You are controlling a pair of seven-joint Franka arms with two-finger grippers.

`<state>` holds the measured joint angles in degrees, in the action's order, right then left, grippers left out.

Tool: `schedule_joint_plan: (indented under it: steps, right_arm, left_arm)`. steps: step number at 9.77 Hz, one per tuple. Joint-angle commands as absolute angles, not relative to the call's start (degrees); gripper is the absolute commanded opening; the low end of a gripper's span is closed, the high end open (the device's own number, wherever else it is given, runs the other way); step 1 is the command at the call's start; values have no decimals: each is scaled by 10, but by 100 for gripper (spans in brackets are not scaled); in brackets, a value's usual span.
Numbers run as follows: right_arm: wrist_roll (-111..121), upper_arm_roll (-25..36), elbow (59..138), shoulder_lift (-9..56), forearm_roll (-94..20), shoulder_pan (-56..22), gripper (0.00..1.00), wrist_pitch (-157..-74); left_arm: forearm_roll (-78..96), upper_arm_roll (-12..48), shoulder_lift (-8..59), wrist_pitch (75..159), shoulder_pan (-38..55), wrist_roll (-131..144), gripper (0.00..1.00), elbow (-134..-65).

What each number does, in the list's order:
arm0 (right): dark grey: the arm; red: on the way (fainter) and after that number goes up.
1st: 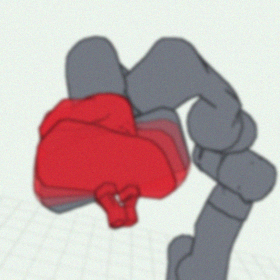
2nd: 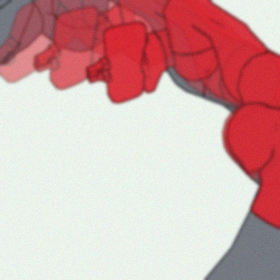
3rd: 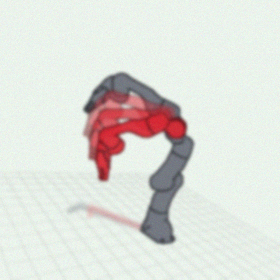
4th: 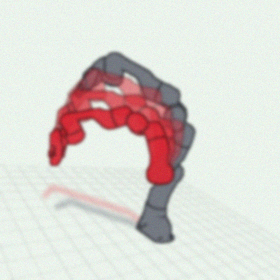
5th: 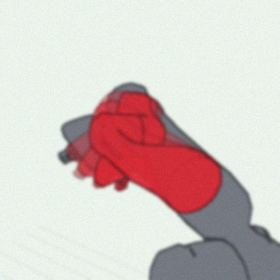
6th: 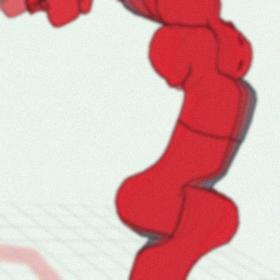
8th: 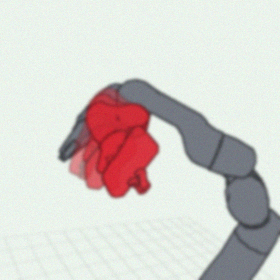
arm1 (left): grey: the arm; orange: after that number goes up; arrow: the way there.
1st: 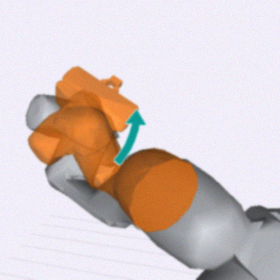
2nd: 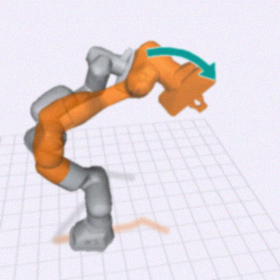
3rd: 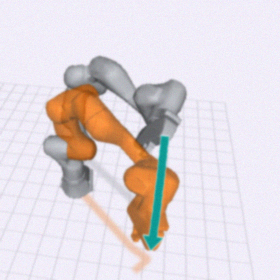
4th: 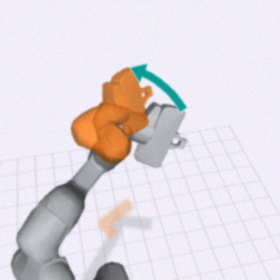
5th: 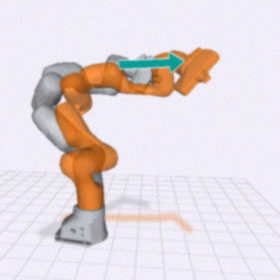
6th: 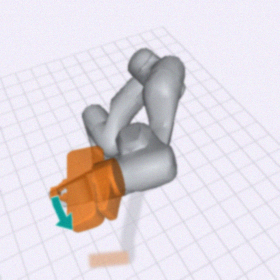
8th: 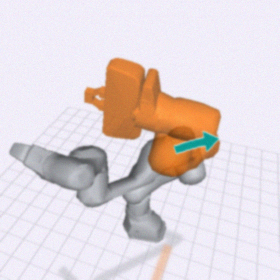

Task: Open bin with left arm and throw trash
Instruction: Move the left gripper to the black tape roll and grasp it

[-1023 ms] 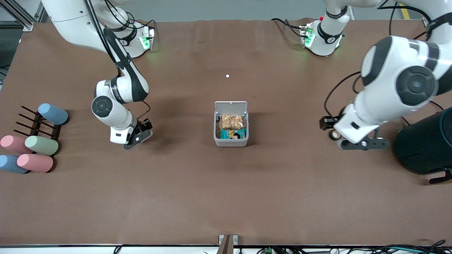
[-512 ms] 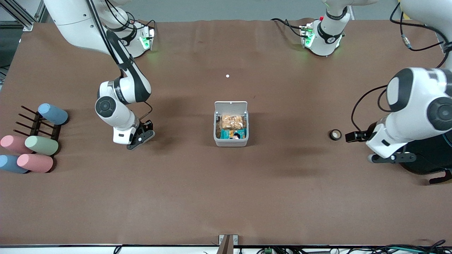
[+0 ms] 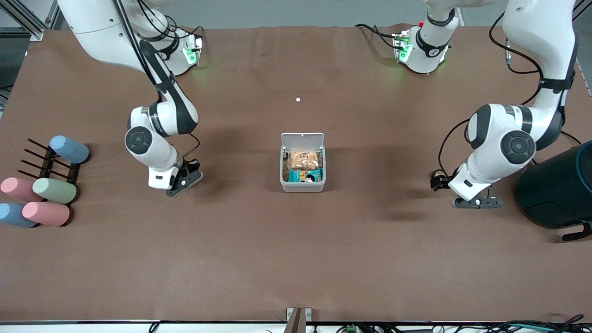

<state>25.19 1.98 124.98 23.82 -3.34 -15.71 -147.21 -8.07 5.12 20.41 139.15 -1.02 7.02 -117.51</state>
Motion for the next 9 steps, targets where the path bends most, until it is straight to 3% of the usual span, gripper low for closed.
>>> schedule_joint_plan:
  steps: [1,3,6,9]
  right_arm:
    - [252,18,1192,239,-46,-143,0,-1374]
    - [253,18,1132,240,-94,-138,0,-1290]
    - [242,18,1086,240,-153,-151,0,-1278]
    - [104,18,1039,240,-189,-216,0,-1277]
  left_arm:
    - [-98,57,216,1509,-32,56,99,-1256]
    - [-98,57,236,1556,-31,61,99,-1278]
    - [-99,57,237,1513,-29,61,99,-1277]
    - [-98,57,237,1485,-31,56,99,-1276]
